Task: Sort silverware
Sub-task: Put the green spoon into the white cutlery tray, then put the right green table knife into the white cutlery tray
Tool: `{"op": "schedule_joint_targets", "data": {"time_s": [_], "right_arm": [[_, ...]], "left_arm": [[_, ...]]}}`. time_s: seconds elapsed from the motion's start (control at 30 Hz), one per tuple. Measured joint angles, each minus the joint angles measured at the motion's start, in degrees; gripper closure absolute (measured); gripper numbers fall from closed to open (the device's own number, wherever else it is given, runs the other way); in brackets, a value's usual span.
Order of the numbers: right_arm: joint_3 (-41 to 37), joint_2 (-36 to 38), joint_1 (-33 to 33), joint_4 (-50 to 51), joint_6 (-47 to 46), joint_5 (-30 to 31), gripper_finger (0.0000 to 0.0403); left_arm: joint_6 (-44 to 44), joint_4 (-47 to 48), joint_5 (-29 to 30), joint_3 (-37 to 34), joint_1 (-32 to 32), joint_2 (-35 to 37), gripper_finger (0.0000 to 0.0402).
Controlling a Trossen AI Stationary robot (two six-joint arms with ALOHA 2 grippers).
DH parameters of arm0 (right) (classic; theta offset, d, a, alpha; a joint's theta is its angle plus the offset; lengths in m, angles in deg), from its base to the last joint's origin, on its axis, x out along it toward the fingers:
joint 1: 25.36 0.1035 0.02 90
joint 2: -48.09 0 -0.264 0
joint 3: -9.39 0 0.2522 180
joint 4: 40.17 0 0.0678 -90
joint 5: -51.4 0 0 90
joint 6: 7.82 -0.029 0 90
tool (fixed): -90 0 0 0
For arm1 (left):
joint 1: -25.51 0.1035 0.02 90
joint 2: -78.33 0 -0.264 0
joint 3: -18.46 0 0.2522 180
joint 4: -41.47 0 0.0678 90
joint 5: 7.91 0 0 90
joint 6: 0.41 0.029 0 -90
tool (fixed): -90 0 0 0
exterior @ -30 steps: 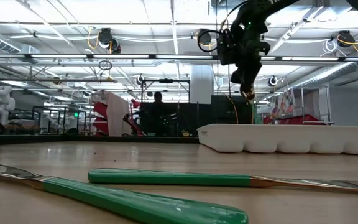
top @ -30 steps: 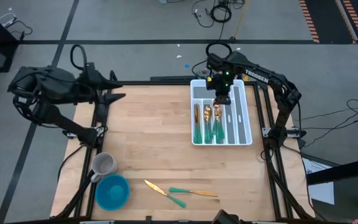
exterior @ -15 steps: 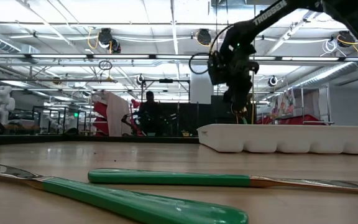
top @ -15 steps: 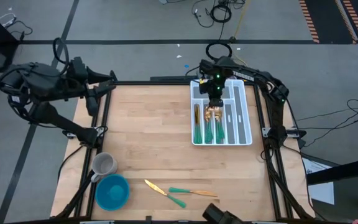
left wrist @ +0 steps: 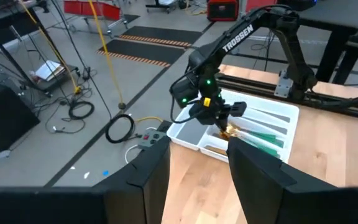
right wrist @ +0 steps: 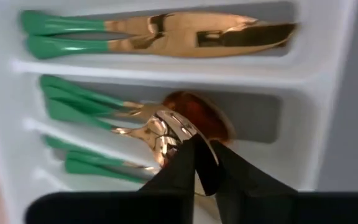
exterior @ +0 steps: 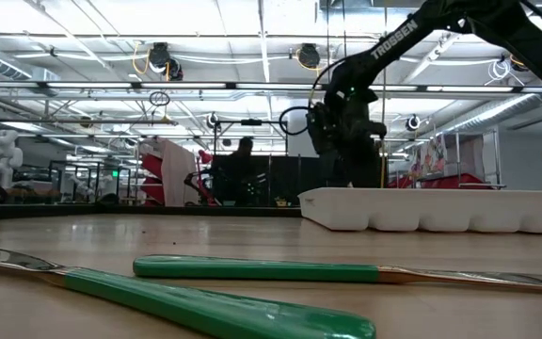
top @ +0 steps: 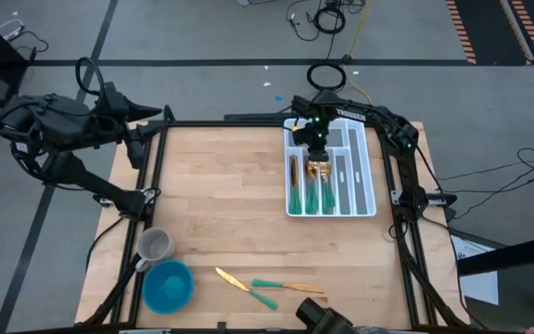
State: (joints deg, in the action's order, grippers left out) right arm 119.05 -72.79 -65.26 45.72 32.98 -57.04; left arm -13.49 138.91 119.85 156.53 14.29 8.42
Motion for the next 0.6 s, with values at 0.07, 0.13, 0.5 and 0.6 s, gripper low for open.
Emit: {"op": "schedule_joint_targets", "data": {"time_s": [0.07, 0.13, 0.5, 0.6], "right_arm": [[0.0, 0.1, 0.0, -1.8, 0.1, 1.2, 0.0349], [0.0, 0.3, 0.0, -3.5, -0.3, 2.4, 0.0319], [11.3, 0.7, 0.3, 1.1, -0.6, 9.7, 0.0207], [18.2, 2.1, 0.3, 2.7, -1.4, 11.2, 0.0203]], "left_arm": [[0.0, 0.0, 0.0, 0.0, 0.0, 0.0, 0.0233], [0.0, 0.0, 0.0, 0.0, 0.0, 0.0, 0.0233], [-3.5, 4.7, 0.7, 0.0, 0.0, 0.3, 0.0233], [-5.8, 6.5, 0.8, 0.0, 0.0, 0.2, 0.0233]]}}
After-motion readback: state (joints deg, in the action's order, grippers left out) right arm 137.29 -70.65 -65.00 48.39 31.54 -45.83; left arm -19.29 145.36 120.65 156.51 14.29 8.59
